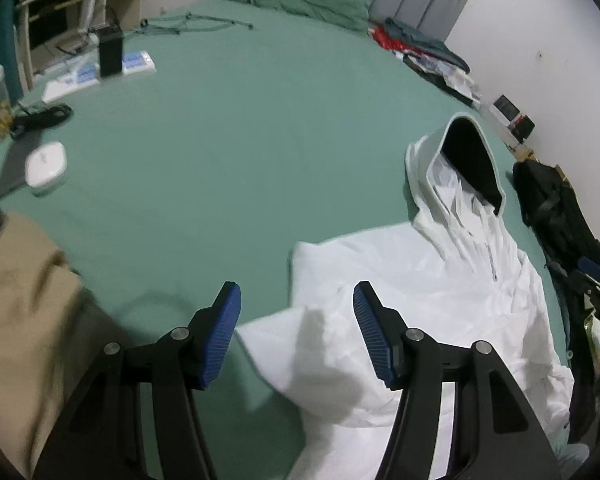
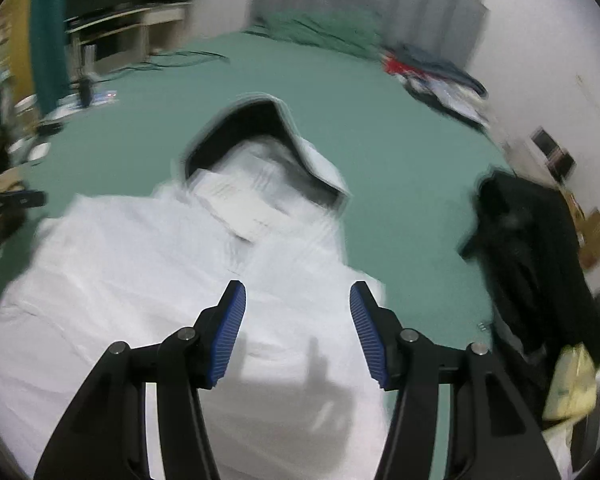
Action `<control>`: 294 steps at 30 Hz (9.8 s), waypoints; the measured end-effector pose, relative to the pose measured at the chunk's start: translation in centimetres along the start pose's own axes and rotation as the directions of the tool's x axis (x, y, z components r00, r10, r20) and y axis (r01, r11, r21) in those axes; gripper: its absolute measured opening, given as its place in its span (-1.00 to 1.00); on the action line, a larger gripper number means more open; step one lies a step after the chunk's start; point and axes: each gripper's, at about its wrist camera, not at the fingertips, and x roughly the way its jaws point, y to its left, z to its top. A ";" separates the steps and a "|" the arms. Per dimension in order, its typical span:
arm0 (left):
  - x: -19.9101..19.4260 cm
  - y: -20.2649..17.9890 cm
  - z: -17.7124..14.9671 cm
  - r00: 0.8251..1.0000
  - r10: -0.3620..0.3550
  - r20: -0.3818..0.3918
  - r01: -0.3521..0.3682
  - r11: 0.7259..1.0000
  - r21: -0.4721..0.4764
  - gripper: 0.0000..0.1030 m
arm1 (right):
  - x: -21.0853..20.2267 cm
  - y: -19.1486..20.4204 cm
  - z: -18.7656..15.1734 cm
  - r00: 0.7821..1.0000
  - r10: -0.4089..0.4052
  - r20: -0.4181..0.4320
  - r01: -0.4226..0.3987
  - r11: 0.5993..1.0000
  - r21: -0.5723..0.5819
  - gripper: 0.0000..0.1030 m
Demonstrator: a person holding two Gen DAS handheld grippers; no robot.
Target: Fold large clothes
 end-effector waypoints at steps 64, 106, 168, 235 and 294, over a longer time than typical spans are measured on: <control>-2.9 -4.3 -8.1 0.989 -0.113 -0.091 0.125 0.982 0.140 -0.77 | 3.9 9.2 -5.9 0.883 0.390 -0.262 -0.433 0.891 -0.135 -0.07; -7.6 -2.1 -9.7 0.994 -0.041 -0.101 0.049 0.996 0.074 0.03 | 1.1 -0.8 -10.2 0.959 0.229 -0.167 -0.205 0.967 0.148 -0.06; -7.2 -7.3 -9.2 0.969 0.248 0.004 -0.247 0.964 0.095 -0.76 | 7.4 -13.5 -6.7 0.984 0.167 -0.059 -0.154 0.971 0.183 -0.97; -9.6 -3.6 -17.9 0.948 0.303 -0.096 -0.278 0.937 0.209 -0.92 | -5.4 -11.9 -24.7 0.944 0.239 -0.229 -0.179 0.950 0.256 -0.87; 2.6 3.3 3.9 0.961 0.267 0.076 -0.265 0.964 -0.032 0.07 | 19.3 -7.3 17.7 0.905 0.425 0.032 -0.425 0.892 0.154 0.58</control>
